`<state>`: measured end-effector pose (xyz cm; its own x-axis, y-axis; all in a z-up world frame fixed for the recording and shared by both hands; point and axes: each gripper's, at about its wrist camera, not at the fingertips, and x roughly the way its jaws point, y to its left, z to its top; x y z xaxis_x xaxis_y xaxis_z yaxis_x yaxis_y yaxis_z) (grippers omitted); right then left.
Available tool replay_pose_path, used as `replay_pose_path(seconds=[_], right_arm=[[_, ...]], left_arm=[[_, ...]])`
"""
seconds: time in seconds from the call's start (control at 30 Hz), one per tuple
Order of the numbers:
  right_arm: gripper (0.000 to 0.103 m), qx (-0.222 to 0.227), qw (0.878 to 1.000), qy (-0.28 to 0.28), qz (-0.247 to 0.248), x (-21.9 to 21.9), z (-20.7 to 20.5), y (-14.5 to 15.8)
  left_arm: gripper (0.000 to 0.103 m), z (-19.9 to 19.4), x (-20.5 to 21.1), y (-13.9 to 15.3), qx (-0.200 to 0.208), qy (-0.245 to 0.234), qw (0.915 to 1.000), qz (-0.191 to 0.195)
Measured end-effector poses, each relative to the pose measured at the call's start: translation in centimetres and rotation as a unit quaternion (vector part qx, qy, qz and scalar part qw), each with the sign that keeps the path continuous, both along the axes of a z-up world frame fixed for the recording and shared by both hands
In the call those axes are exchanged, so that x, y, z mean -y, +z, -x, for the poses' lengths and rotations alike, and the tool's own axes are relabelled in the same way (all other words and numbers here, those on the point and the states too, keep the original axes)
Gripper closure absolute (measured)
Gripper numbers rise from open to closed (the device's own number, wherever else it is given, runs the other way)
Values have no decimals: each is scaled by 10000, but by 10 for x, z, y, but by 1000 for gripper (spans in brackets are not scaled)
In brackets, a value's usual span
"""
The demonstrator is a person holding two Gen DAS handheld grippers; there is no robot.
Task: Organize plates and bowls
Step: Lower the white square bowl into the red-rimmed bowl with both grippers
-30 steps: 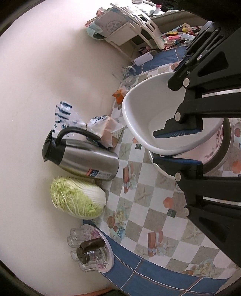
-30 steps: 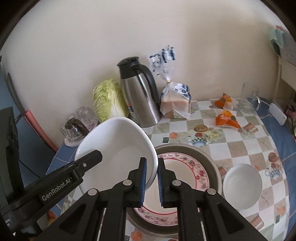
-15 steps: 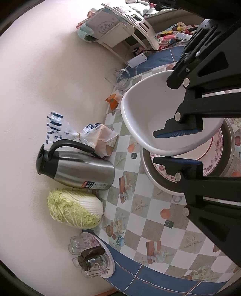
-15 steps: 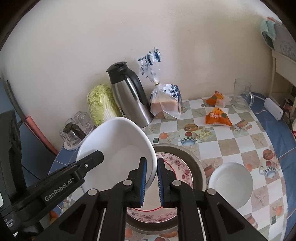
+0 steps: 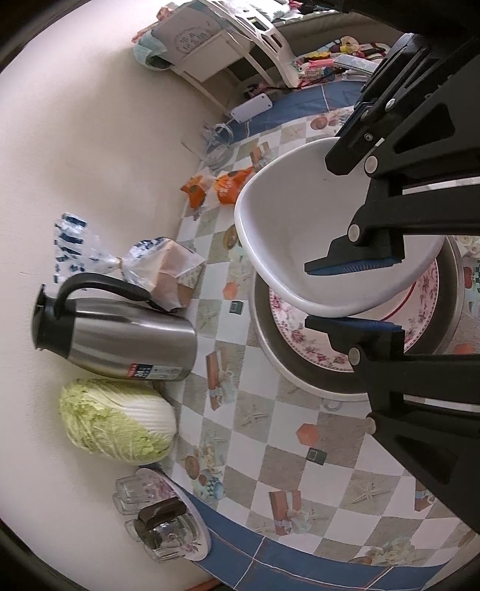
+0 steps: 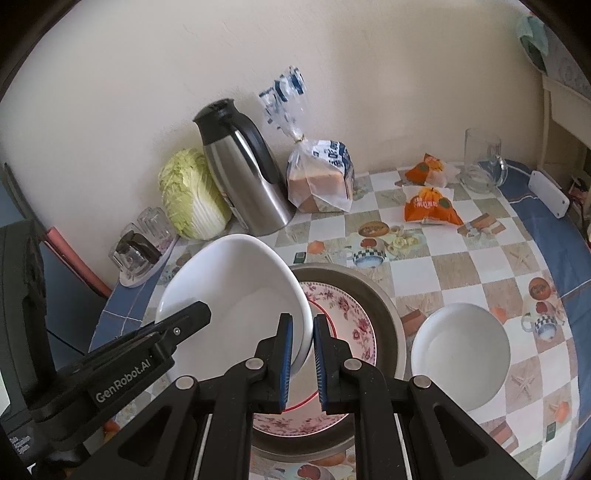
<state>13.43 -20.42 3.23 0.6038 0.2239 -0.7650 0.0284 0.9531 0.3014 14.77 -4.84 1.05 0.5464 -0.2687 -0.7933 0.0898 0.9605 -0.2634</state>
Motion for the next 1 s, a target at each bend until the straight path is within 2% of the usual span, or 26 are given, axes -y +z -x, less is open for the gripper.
replay_pose_path(seconds=[1.0], right_arm=[[89,-472,9988,-19,106,-1,-14,-34]], left_arm=[[82,-11,6,-32,-528,-4,9984,-207]])
